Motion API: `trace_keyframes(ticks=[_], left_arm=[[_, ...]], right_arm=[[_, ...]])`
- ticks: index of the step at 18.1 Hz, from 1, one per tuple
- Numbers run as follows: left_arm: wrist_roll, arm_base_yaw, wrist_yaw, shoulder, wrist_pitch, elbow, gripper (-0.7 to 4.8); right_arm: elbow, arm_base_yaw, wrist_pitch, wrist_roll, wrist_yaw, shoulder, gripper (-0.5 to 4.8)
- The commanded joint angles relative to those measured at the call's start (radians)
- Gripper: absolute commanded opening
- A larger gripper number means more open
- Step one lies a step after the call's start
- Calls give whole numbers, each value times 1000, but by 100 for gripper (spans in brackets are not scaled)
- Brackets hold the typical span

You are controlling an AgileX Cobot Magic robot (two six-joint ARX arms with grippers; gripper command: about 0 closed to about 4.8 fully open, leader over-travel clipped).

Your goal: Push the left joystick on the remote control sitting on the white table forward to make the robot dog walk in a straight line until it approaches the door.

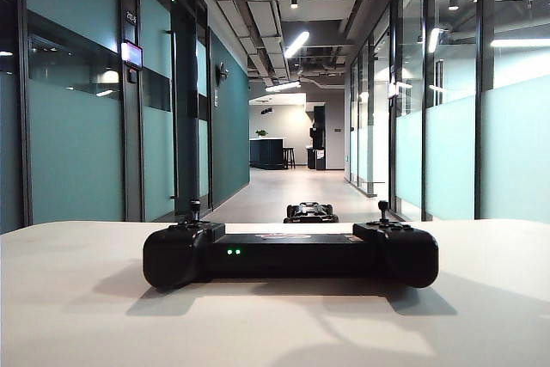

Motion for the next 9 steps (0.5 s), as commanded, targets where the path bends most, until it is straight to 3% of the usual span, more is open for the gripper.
trace_keyframes(ticks=[1, 5, 9], left_arm=[[-2, 0, 4, 0, 13, 3, -5], [-3, 0, 5, 0, 14, 3, -6], [-66, 0, 9, 0, 41, 23, -5]], right_arm=[[-5, -1, 18, 1, 19, -2, -2], [-5, -1, 19, 1, 19, -2, -2], [6, 0, 63, 21, 11, -2, -3]])
